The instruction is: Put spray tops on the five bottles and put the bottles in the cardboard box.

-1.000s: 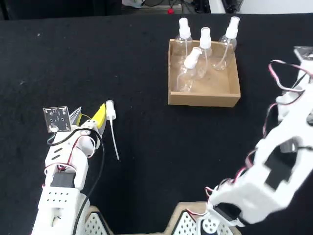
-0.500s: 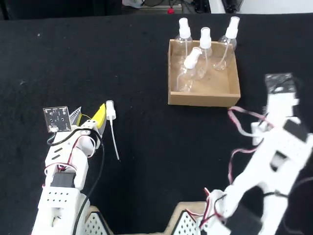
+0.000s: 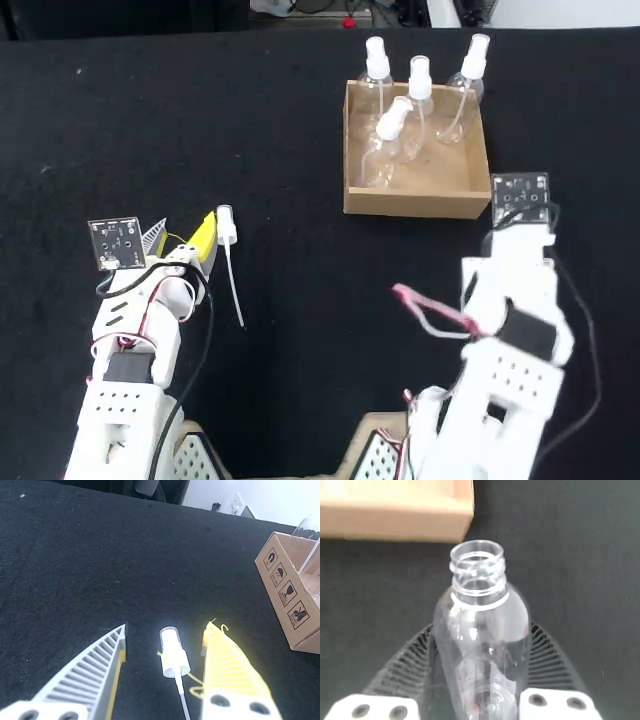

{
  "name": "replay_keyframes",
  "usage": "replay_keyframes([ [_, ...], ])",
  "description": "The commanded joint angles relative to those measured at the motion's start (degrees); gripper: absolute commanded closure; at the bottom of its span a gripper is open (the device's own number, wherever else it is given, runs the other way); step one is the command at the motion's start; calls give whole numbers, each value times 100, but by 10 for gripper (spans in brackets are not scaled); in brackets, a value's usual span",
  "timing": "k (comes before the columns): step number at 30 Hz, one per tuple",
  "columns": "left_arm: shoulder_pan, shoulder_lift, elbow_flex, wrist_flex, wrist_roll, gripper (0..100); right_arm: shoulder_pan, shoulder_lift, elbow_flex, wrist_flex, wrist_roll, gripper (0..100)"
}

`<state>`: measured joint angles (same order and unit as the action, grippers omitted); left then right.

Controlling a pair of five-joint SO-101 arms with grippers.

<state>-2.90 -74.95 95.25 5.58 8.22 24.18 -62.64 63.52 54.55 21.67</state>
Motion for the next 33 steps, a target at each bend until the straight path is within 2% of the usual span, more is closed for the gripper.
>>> replay_keyframes([
  [1,22,-62,-40,-141,-26,759,-607,-971,-13,281,-738,851],
  [5,31,-62,-31,-141,-229,759,-1354,-1402,-268,712,-1512,850],
  [8,75,-62,-22,-141,-431,759,-2084,-1297,-444,914,-1767,851],
  [17,66,-62,-22,-141,-457,759,-4167,-593,-400,923,-1389,851],
  [25,31,-62,-13,-141,-457,759,-4325,-1103,-400,114,-2418,851],
  [33,22,-62,-13,-141,-457,759,-4308,-1675,673,-1363,-2558,851],
])
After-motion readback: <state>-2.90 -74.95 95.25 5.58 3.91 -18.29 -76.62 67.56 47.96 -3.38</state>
